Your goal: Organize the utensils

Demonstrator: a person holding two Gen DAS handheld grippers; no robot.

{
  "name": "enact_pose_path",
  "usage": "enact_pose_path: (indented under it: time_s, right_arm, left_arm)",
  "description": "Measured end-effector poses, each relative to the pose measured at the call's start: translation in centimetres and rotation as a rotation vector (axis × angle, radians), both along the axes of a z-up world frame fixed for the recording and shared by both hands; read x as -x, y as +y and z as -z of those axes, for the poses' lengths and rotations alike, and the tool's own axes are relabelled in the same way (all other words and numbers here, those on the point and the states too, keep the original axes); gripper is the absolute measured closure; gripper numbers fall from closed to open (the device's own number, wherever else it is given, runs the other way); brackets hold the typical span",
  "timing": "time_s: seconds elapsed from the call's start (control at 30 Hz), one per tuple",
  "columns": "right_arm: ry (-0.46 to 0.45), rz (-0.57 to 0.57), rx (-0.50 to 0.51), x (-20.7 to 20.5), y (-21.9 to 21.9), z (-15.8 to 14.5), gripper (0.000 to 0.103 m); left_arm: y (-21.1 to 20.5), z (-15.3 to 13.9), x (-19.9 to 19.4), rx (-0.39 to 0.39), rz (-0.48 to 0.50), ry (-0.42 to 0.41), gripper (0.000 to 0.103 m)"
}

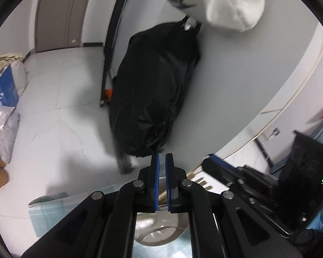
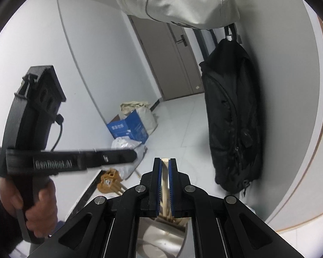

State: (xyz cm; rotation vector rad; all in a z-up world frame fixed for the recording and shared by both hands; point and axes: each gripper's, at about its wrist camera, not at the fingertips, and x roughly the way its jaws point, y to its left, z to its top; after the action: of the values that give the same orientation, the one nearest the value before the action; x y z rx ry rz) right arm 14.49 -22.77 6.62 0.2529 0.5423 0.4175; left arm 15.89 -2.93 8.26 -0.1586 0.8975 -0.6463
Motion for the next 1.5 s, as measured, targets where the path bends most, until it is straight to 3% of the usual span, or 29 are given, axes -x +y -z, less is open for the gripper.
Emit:
enact_pose_path:
  time_s: [0.1, 0.17, 0.27, 0.33, 0.5, 0.77, 0.83, 1.13, 1.5]
  right_arm:
    - [0.02, -0.015, -0.024, 0.0, -0.3, 0.3, 0.093]
    - [0.051, -0.009, -0.005, -0.1, -0.2, 0.6, 0.09]
    - [0.065, -0.013, -0.004, 0.5, -0.3, 0.6, 0.068]
    - [0.03, 0.018, -0.025, 1.6, -0.9, -0.1, 0.054]
    - [-0.016, 0.048, -0.06, 3.5, -2.0, -1.6, 0.037]
    - [-0.072, 0.067, -0.039, 6.8, -1.7, -3.9, 0.027]
    - [-0.089, 0.061, -0.032, 7.6, -1.5, -4.4, 0.018]
    - [-0.164, 0.065, -0.012, 12.4, -0.5, -6.1, 0.009]
    - [-0.254, 0.068, 0.012, 17.0, 0.3, -6.4, 0.003]
  left_arm:
    - [0.7, -0.1, 0.1, 0.003, -0.021, 0.002, 0.096]
    - [1.2, -0.5, 0.6, 0.003, -0.048, -0.008, 0.076]
    - [1.6, -1.0, 1.2, -0.008, -0.094, -0.044, 0.047]
    - [1.9, -1.8, 2.3, -0.029, -0.142, -0.097, 0.046]
    - [2.3, -2.6, 4.0, -0.073, -0.194, -0.148, 0.04]
    - [2.8, -3.7, 6.8, -0.074, -0.27, -0.195, 0.038]
    - [2.7, -3.9, 7.4, -0.07, -0.272, -0.21, 0.033]
    - [3.2, -5.4, 11.3, -0.089, -0.34, -0.334, 0.018]
    - [3.6, -4.7, 15.7, -0.136, -0.402, -0.434, 0.017]
